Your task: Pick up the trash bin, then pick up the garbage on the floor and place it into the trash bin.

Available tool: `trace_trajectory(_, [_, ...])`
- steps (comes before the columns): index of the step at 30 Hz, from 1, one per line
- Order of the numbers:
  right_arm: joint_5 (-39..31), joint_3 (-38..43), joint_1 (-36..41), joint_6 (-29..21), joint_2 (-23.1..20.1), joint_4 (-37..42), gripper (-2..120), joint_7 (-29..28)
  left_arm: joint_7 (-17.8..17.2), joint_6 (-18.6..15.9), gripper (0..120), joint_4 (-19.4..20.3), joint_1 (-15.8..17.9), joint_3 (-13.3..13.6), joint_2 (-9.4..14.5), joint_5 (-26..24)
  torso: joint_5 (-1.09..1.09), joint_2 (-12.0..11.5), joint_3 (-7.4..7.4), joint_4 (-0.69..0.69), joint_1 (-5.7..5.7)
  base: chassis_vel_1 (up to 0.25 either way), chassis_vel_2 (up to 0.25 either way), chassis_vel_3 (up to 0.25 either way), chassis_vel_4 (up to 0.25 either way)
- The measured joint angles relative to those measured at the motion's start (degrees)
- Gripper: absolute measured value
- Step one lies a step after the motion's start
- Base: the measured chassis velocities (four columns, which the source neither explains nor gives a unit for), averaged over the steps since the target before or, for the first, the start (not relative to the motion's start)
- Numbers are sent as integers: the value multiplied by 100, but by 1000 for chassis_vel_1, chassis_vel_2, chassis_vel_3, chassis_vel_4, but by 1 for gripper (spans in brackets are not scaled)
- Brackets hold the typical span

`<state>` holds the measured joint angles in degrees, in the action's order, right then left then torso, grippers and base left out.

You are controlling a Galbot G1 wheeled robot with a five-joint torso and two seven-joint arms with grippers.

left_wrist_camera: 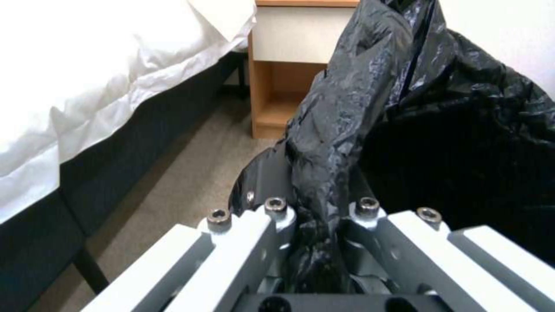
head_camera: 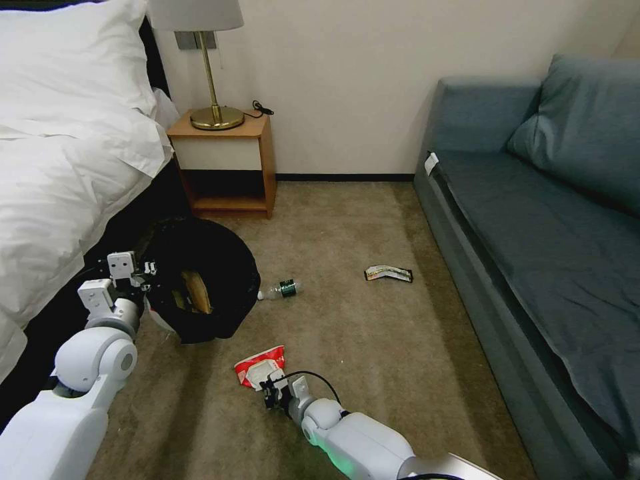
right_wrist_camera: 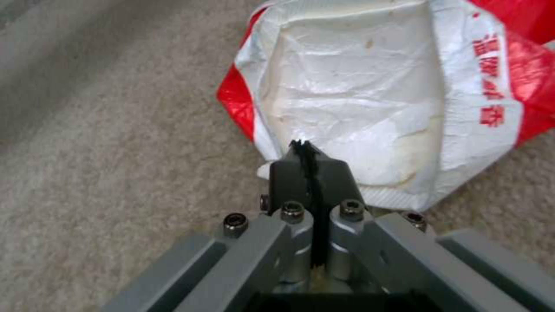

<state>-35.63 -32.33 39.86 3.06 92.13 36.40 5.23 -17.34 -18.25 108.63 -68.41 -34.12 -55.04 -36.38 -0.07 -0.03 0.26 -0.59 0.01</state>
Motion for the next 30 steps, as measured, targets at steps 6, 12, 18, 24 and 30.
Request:
trace_trajectory(6, [94,-60,1,1,0,73,0,-8,4,12,4,10,21,-4,18,-8,0,-1,0,-1,0,0,0,0,0])
trace_trajectory(12, [174,-107,-46,17,0,159,0,-39,3,22,4,29,30,-11,23,-23,2,-1,1,0,0,0,0,0,0])
trace_trajectory(18, [198,-153,-124,20,0,234,0,-94,-2,24,4,55,52,-11,25,-49,2,-1,0,0,0,0,0,0,0])
trace_trajectory(24, [255,-198,-174,65,0,236,0,-103,-7,27,4,88,27,-53,37,-61,1,-1,0,0,0,0,0,0,0])
trace_trajectory(30, [345,-305,-261,110,0,265,1,-87,-11,34,4,121,21,-82,80,-94,1,-1,0,0,0,0,0,0,0])
